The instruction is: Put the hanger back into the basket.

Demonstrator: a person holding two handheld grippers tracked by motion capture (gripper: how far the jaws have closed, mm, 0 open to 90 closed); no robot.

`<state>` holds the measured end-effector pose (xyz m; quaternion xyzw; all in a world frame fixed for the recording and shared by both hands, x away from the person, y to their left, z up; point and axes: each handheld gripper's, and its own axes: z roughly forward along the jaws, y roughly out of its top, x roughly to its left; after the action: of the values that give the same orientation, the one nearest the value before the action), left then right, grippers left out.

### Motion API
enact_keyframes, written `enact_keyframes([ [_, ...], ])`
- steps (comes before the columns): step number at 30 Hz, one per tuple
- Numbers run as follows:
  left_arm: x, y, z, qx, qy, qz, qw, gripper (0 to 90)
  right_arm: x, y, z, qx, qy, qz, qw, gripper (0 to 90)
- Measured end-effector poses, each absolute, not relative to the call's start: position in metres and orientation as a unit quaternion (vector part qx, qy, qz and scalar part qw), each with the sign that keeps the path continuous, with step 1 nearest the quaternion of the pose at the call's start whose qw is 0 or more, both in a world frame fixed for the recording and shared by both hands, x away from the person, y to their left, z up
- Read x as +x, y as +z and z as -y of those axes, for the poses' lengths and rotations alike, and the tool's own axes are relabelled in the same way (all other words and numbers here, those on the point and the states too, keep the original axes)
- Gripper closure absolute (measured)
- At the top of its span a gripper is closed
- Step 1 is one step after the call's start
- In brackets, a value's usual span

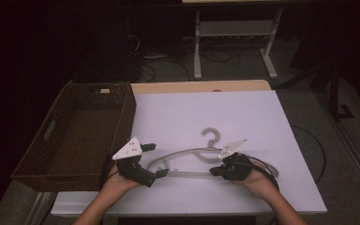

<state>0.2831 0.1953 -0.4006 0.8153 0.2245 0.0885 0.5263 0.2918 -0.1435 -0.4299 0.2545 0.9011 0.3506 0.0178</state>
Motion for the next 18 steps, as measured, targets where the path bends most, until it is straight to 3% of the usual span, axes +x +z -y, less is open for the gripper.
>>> enact_keyframes([
  [18, 0.317, -0.403, -0.172, 0.845, 0.088, -0.212, 0.482, 0.0, 0.293, -0.436, 0.142, 0.251, 0.341, -0.906, 0.005, 89.6],
])
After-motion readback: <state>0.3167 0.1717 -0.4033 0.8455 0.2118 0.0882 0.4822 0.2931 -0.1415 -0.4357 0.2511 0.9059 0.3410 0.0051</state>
